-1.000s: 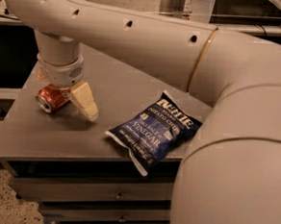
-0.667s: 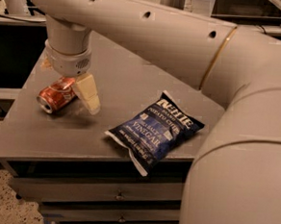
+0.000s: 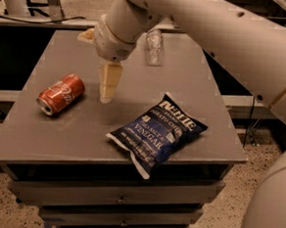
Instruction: Knock coke can over
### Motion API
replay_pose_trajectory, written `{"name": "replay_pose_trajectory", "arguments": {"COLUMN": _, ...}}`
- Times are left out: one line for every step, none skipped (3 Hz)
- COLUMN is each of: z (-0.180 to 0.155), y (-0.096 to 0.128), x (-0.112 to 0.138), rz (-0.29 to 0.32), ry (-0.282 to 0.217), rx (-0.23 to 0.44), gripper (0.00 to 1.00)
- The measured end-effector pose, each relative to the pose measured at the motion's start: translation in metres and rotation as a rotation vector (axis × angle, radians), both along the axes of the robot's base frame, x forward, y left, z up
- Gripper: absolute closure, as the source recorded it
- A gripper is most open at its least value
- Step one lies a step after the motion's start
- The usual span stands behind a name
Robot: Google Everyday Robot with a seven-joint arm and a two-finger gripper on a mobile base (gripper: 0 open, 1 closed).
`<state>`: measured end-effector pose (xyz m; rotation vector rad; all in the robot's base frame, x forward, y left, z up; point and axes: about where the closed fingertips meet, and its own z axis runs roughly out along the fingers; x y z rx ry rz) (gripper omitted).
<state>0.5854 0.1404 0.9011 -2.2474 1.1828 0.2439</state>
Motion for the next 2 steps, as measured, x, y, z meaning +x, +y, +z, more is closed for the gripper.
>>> {"name": "replay_pose_trajectory", "arguments": {"z": 0.027, "y": -0.035, "x": 0.023, "rz": -0.174, "ry": 0.029, "rx": 0.256, "gripper": 0.0}}
{"name": "replay_pose_trajectory", "arguments": {"z": 0.054, "y": -0.061, "x": 0.046, "rz": -0.318, "ry": 0.043, "rx": 0.488, "gripper": 0.0}}
